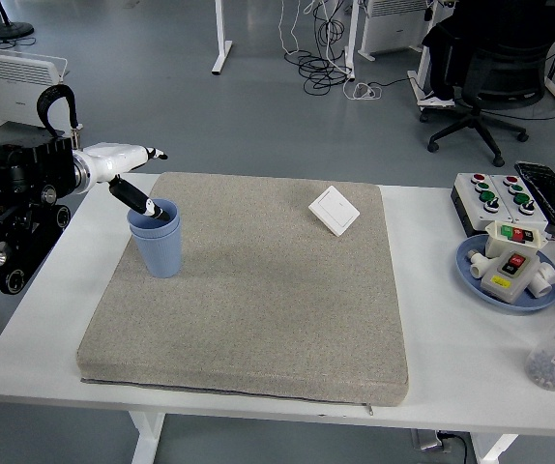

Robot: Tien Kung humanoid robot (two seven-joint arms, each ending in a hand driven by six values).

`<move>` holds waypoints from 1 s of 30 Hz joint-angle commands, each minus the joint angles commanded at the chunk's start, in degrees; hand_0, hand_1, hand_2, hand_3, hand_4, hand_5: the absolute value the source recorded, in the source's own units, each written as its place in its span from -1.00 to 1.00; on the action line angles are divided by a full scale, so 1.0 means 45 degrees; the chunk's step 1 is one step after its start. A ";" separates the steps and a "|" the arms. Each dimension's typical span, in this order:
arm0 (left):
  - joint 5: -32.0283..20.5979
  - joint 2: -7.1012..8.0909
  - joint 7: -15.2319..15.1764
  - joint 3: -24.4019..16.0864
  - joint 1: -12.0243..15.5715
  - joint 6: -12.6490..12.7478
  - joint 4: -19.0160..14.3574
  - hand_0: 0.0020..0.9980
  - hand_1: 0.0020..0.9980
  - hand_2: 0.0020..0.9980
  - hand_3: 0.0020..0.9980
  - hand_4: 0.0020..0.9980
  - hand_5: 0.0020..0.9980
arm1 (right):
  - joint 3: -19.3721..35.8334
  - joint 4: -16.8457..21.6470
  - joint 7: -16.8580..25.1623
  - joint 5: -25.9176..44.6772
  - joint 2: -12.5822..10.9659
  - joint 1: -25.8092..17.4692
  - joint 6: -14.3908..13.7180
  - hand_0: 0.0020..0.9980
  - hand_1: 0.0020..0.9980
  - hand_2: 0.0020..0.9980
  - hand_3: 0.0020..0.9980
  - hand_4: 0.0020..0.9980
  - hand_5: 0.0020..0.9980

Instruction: Push cup pick cup insert cup

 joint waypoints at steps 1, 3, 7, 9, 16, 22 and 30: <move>-0.0241 0.0030 0.0023 -0.0001 0.0042 0.0335 -0.0042 0.85 0.91 1.00 0.99 1.00 0.03 | 0.0006 0.0000 0.0004 0.0002 0.0002 0.0006 0.0000 0.39 0.20 0.23 0.09 -0.77 -0.14; -0.1062 0.0118 0.0119 -0.0110 0.0193 0.1152 -0.0211 0.62 0.70 0.89 0.74 0.55 0.28 | 0.0035 0.0000 0.0014 -0.0008 0.0011 0.0023 -0.0001 0.39 0.20 0.23 0.09 -0.77 -0.14; -0.2923 0.0368 0.0096 -0.0709 0.0700 0.2585 -0.0827 0.62 0.70 0.89 0.74 0.55 0.28 | 0.0106 0.0000 0.0047 0.0002 0.0028 0.0060 -0.0005 0.39 0.20 0.23 0.09 -0.77 -0.14; -0.3980 0.0481 0.0179 -0.1105 0.1048 0.3255 -0.1312 0.39 0.44 0.53 0.40 0.37 0.41 | 0.0156 0.0000 0.0066 0.0001 0.0036 0.0080 -0.0006 0.39 0.20 0.23 0.09 -0.77 -0.14; -0.7786 0.0580 0.1496 -0.3013 0.2937 0.4909 -0.3807 0.37 0.41 0.47 0.33 0.20 0.83 | 0.0373 0.0000 0.0163 -0.0068 0.0073 0.0177 -0.0010 0.39 0.20 0.23 0.09 -0.77 -0.14; -1.1013 0.0337 0.2617 -0.4734 0.4943 0.4548 -0.5864 0.56 0.62 0.74 0.57 0.24 1.00 | 0.0561 0.0000 0.0248 -0.0154 0.0125 0.0269 -0.0014 0.39 0.20 0.23 0.09 -0.77 -0.14; -1.5234 -0.0193 0.1483 -0.5981 0.7351 0.4915 -0.7655 0.68 0.74 0.87 0.70 0.26 1.00 | 0.0735 0.0000 0.0286 -0.0243 0.0220 0.0269 -0.0033 0.39 0.20 0.23 0.09 -0.77 -0.14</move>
